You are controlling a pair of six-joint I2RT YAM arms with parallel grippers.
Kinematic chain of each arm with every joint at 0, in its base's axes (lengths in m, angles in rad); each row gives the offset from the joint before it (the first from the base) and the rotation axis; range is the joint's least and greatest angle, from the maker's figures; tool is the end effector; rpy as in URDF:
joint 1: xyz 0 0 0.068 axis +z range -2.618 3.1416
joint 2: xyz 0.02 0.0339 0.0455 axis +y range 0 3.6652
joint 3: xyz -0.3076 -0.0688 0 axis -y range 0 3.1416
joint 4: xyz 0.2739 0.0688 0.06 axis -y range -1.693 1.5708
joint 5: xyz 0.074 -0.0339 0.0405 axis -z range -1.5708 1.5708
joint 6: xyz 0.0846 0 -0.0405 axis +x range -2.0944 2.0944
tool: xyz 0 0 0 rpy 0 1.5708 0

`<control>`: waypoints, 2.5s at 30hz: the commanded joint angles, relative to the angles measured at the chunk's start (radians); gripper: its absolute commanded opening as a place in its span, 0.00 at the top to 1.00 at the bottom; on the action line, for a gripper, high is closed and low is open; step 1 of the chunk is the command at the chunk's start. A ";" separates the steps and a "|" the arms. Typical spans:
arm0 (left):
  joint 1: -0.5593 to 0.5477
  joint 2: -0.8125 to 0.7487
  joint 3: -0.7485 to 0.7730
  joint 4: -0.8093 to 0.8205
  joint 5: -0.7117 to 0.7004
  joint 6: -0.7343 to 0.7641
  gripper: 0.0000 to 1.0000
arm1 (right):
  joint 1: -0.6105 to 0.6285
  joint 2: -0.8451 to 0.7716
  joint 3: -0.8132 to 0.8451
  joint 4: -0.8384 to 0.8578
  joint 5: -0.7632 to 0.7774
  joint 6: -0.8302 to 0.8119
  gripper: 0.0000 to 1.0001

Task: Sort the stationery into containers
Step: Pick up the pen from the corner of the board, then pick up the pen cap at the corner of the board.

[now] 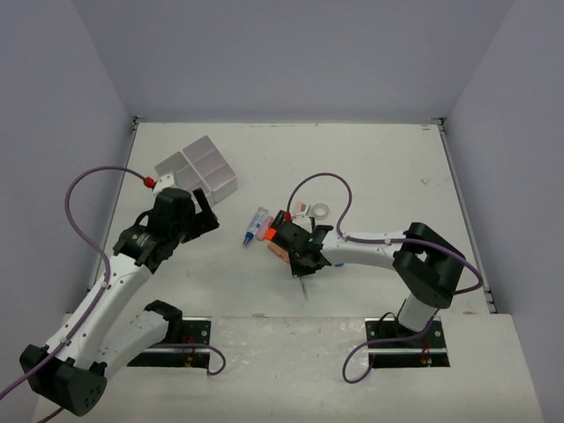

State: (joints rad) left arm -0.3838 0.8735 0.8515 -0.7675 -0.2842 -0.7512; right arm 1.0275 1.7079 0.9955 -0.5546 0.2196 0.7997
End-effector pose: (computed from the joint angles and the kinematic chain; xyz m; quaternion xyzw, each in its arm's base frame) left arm 0.2008 -0.0555 0.2931 -0.2202 0.8901 -0.0922 0.3883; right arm 0.1995 0.2947 0.1352 -0.0952 0.9781 0.0529 0.1776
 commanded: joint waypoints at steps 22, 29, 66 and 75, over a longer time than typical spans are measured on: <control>-1.010 0.482 -0.005 -0.356 -0.037 -1.479 0.38 | -0.084 -0.550 -0.055 -0.229 0.188 -0.064 1.00; -1.029 0.568 0.026 -0.268 -0.045 -1.527 0.45 | -0.084 -0.579 -0.070 -0.222 0.179 -0.102 1.00; -1.029 0.692 -0.024 -0.159 -0.113 -1.593 0.59 | -0.084 -0.633 -0.155 -0.145 0.124 -0.191 1.00; -1.025 0.702 -0.022 -0.138 -0.145 -1.560 0.68 | -0.084 -0.641 -0.150 -0.143 0.125 -0.200 1.00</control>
State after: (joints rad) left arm -1.4086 1.5581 0.8410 -0.9356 -0.3818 -1.9553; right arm 0.9440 1.0903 0.8436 -0.7243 0.3473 0.6163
